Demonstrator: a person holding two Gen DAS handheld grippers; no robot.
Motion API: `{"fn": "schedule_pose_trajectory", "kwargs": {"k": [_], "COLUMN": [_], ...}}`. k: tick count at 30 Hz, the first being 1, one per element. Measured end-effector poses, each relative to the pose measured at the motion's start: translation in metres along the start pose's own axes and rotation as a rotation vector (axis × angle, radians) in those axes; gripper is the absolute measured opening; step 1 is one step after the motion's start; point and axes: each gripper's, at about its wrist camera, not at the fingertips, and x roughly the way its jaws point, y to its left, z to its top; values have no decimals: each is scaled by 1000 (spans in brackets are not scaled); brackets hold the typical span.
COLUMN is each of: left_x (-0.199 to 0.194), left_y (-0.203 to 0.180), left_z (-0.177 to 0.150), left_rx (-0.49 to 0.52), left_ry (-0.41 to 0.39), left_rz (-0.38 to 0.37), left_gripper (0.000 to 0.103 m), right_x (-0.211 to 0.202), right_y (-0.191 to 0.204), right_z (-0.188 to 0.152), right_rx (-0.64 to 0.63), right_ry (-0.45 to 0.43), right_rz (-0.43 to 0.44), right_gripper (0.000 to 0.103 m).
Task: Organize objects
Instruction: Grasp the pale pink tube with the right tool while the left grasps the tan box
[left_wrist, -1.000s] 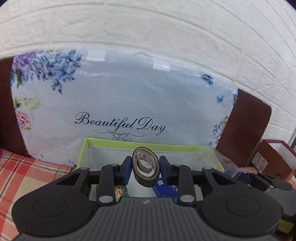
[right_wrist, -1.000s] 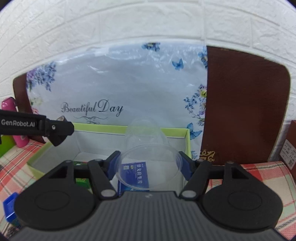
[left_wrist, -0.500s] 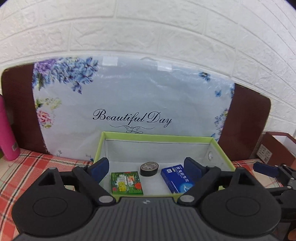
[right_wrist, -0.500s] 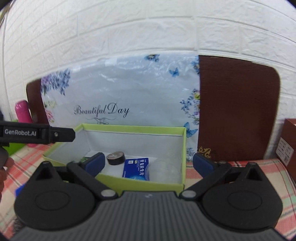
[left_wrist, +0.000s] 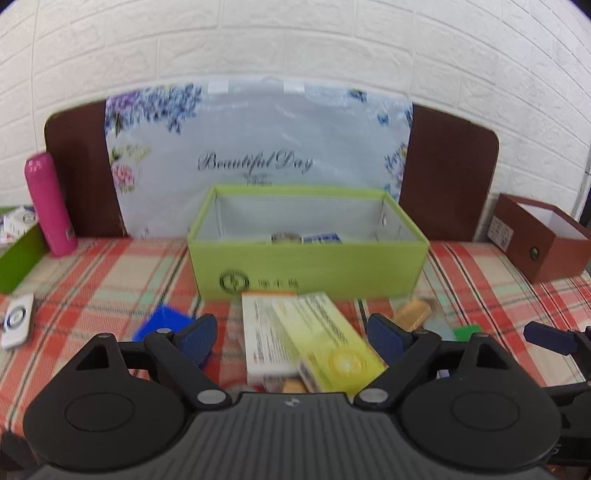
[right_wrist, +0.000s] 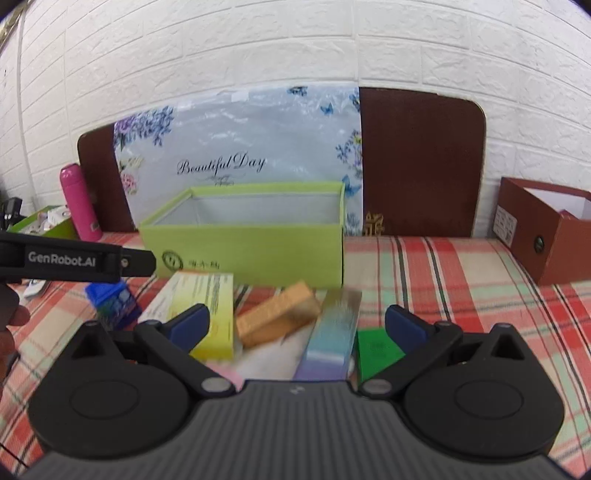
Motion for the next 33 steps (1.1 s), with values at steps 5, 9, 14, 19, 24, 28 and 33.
{"fn": "schedule_pose_trajectory", "kwargs": {"k": [5, 9, 14, 19, 24, 28, 33], "left_x": [-2, -2, -7, -12, -11, 0, 25], "left_y": [4, 13, 31, 40, 38, 34, 22], "left_z": [-32, -50, -68, -79, -81, -76, -66], "left_rx": [-28, -44, -61, -57, -43, -34, -9], "left_ry": [81, 126, 154, 162, 145, 132, 145], "left_rz": [8, 23, 39, 12, -41, -67, -90], "left_gripper": [91, 91, 91, 91, 91, 85, 75], "right_x": [-16, -18, -18, -13, -6, 0, -9], "right_y": [12, 21, 29, 41, 58, 67, 58], "right_z": [-35, -59, -85, -95, -93, -93, -94], "right_rx": [-43, -71, -76, -62, -88, -110, -114], "right_ry": [47, 106, 174, 200, 192, 192, 185], "right_rz": [2, 9, 22, 66, 99, 104, 92], "right_gripper": [103, 103, 103, 103, 96, 73, 29]}}
